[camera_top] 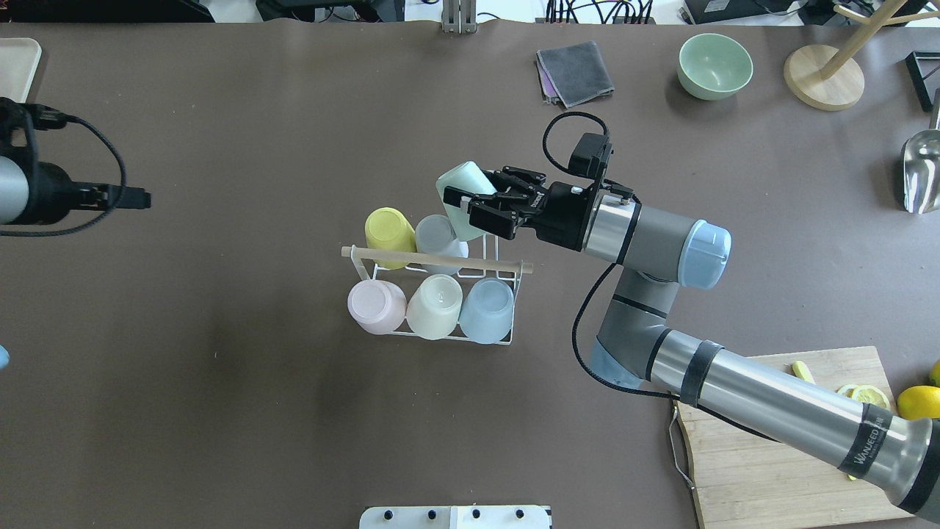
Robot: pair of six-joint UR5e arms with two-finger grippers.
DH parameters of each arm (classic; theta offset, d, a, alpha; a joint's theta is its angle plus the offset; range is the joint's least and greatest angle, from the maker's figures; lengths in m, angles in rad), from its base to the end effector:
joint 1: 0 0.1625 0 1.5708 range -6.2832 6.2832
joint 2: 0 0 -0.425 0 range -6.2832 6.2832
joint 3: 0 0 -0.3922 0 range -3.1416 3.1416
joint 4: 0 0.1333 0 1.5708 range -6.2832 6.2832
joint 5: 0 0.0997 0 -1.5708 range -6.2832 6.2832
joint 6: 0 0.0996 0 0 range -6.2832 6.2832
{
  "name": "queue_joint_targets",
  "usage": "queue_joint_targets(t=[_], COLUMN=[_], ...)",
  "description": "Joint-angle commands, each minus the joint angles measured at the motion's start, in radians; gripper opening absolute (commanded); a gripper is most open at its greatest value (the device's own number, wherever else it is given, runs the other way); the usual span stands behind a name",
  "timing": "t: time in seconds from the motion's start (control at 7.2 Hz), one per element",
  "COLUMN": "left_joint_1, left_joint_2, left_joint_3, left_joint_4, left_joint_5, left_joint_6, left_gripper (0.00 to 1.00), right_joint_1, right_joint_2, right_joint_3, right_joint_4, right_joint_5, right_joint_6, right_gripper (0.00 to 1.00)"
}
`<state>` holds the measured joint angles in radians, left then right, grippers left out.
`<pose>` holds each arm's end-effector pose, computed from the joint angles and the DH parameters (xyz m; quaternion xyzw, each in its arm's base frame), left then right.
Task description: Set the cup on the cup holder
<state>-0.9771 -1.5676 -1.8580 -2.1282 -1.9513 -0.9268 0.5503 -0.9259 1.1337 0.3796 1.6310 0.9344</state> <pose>0.2058 -0.4770 0.4649 0.1717 0.4014 -0.0724 0.8967 -0.5017 -0.4572 0.2831 0.4809 -0.7385 -0.0468 0.4703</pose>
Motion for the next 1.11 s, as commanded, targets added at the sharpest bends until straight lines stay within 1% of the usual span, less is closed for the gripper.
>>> queue_joint_targets(t=[0.0,0.14,0.28,0.42,0.56,0.69,0.83,0.97], left_joint_1=[-0.254,-0.318,-0.366,-0.459,-0.523,-0.564,-0.575,-0.587], left_joint_2=[0.021,0.032,0.117,0.151,0.162,0.184,0.176,0.207], left_joint_3=[0.042,0.054,0.080,0.091,0.112,0.114,0.117,0.120], left_joint_4=[0.335,0.422,0.415,0.422,0.436,0.494,0.507,0.505], left_joint_5=[-0.242,-0.309,-0.399,-0.415,-0.414,-0.416,-0.416,-0.419], left_joint_6=[0.296,0.444,0.559,0.682,0.836,0.867,0.869,0.869], left_gripper=[0.99,0.99,0.99,0.99,0.99,0.99,0.99,0.99], right_joint_1=[0.013,0.028,0.031,0.031,0.031,0.031,0.031,0.025], right_joint_2=[-0.004,-0.004,-0.007,-0.011,-0.011,-0.011,-0.011,-0.011], right_joint_3=[0.000,-0.003,-0.005,-0.005,-0.005,-0.006,-0.009,-0.011], right_joint_4=[0.001,-0.001,-0.001,0.001,0.001,0.019,0.039,0.038], right_joint_5=[0.026,0.027,0.027,0.027,0.027,0.027,0.029,0.029], right_joint_6=[-0.006,-0.006,-0.006,-0.006,-0.008,-0.009,-0.009,-0.011], right_gripper=[0.00,0.00,0.00,0.00,0.00,0.00,0.00,0.00])
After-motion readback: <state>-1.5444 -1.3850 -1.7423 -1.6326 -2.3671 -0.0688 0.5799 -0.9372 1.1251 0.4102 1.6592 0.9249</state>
